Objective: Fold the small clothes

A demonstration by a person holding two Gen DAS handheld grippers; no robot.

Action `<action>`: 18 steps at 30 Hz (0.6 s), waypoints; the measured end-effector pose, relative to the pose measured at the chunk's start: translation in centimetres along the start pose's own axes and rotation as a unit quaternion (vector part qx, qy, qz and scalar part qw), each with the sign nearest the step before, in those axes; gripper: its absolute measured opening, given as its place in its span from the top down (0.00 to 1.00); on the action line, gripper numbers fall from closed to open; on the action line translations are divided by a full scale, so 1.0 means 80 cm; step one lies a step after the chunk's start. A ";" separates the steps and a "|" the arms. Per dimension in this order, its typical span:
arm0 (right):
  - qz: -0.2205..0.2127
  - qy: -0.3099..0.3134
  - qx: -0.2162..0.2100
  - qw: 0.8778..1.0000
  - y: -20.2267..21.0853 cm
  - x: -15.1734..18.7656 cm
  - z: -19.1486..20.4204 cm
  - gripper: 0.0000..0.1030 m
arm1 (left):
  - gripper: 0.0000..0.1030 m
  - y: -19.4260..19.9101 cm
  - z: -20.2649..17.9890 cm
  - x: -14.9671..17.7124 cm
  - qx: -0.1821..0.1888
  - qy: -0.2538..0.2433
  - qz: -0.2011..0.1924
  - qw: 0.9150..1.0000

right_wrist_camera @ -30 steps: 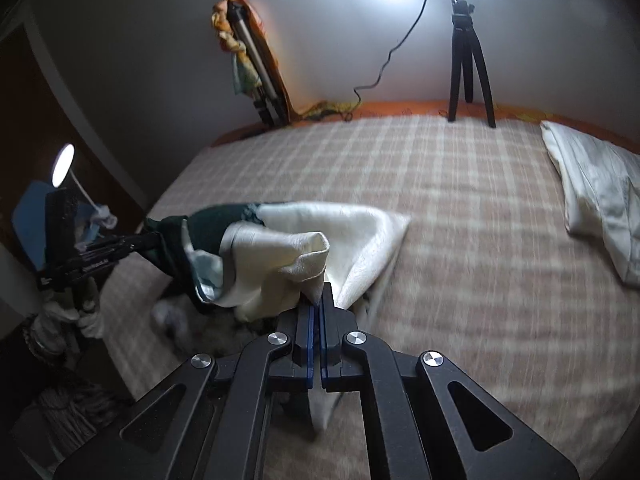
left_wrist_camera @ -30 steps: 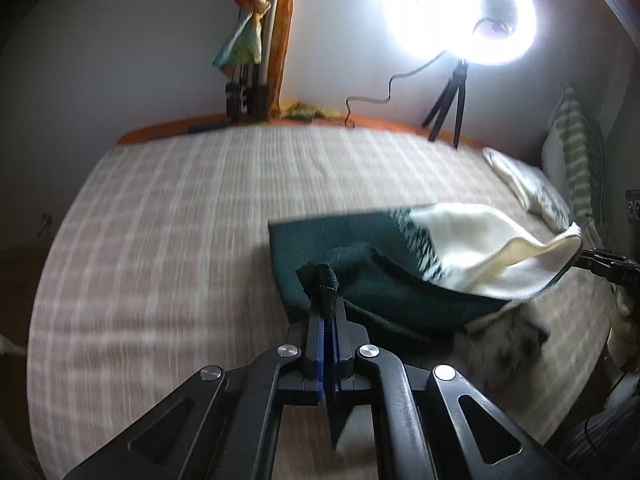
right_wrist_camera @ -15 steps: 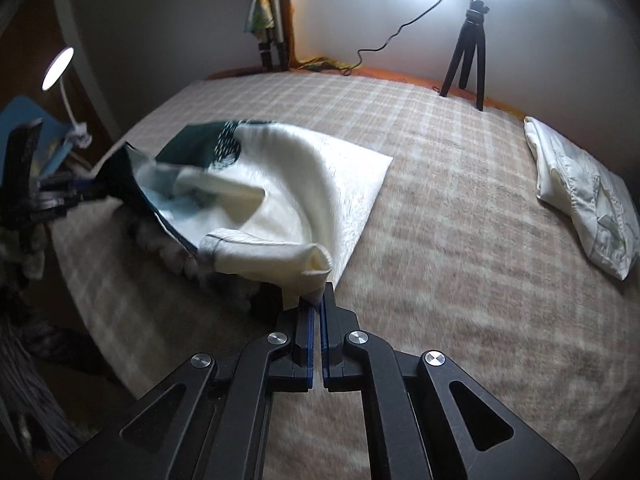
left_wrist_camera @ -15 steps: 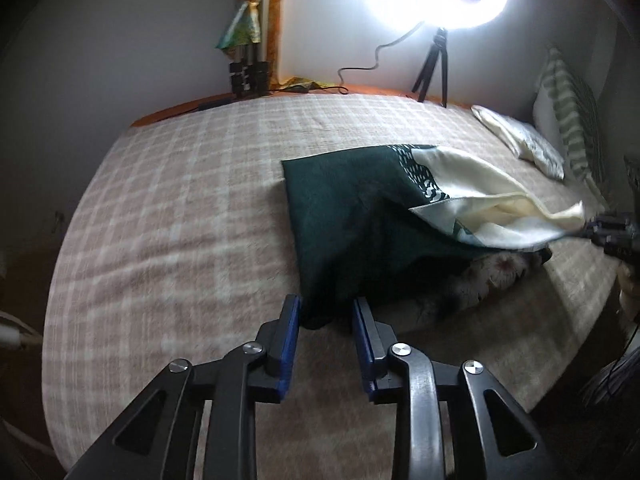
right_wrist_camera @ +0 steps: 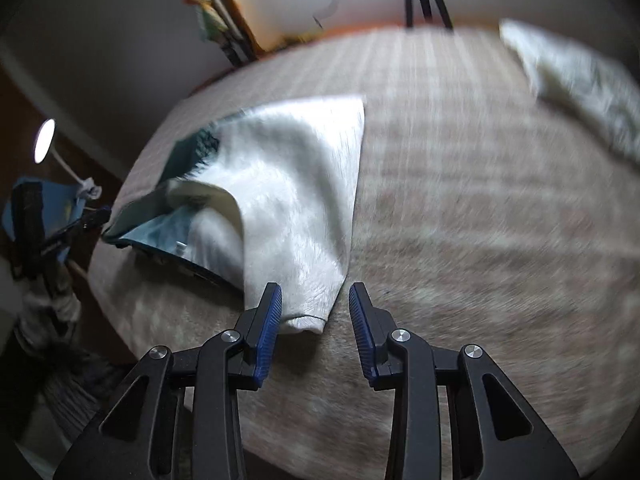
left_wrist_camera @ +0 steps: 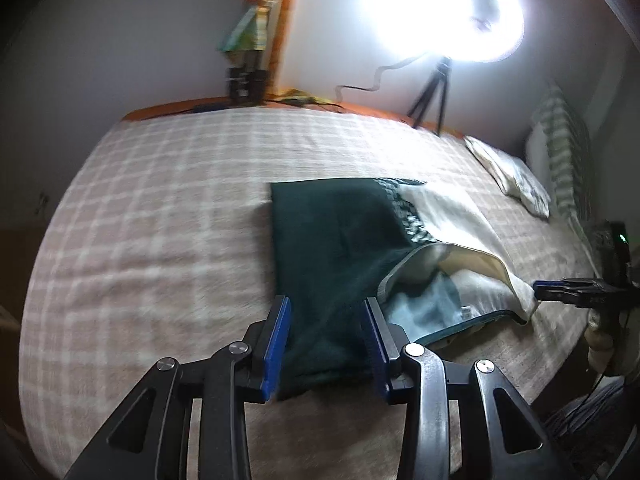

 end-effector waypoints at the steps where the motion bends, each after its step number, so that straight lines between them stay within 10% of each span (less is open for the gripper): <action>1: 0.010 -0.014 0.000 1.000 -0.010 0.000 -0.003 0.68 | 0.63 -0.007 -0.006 -0.002 0.008 -0.006 0.007 1.000; 3: 0.020 -0.037 -0.018 0.999 -0.024 0.000 -0.005 0.67 | 0.65 -0.019 -0.016 -0.001 0.017 -0.014 0.016 1.000; 6: 0.022 -0.039 -0.039 0.998 -0.027 -0.003 0.003 0.97 | 0.70 -0.038 -0.032 0.018 0.025 -0.050 0.053 0.997; 14: -0.019 -0.052 -0.071 0.996 0.018 -0.019 -0.001 0.95 | 0.71 -0.034 -0.045 0.063 -0.009 -0.128 0.080 0.988; 18: 0.008 -0.011 0.018 1.000 -0.001 -0.015 0.003 0.91 | 0.66 -0.016 -0.037 0.051 -0.018 -0.111 0.062 0.992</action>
Point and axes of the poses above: each gripper's, at about its wrist camera, not at the fingertips, and y roughly against the way its jaws point, z to its left, x to its underside, the point moved 5 cm from there along -y, roughly the way its jaws point, and after that the axes turned 3 degrees about -y, right-handed, at the moved point
